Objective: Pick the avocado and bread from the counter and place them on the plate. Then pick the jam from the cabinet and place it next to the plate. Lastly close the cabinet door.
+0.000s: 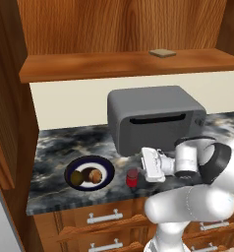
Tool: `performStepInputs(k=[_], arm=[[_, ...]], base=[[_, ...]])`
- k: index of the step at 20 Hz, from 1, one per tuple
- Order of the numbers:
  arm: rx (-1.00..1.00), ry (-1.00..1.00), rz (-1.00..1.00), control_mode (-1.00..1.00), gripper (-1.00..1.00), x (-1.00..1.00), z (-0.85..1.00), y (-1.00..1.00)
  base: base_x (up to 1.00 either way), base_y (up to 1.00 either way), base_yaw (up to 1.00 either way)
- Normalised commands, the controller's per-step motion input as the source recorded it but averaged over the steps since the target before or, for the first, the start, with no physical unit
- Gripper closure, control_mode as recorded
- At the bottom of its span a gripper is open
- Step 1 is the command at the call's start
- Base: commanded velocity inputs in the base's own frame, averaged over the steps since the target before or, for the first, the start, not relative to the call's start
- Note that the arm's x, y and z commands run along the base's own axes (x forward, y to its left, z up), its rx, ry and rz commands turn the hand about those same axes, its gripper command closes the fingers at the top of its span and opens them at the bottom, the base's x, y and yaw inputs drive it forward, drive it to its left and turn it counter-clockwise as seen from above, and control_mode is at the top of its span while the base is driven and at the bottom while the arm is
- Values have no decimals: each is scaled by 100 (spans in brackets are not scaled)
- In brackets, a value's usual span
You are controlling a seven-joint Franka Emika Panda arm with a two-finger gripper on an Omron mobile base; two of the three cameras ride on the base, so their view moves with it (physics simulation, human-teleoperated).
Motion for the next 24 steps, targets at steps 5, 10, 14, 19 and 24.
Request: performStepInputs(k=[5, 10, 14, 19, 24], arm=[[32, 0, -32, -100, -100, -94, 97, 0], [33, -5, -23, -100, -100, -100, 100, 0], [27, -11, -16, -100, -100, -100, 100, 0], [21, -11, -8, -100, -100, -100, 100, 19], [6, 0, -7, -100, -100, -63, 65, 17]], base=[[0, 0, 0], [0, 0, 0], [0, 0, 0], [0, 0, 0], [0, 0, 0]])
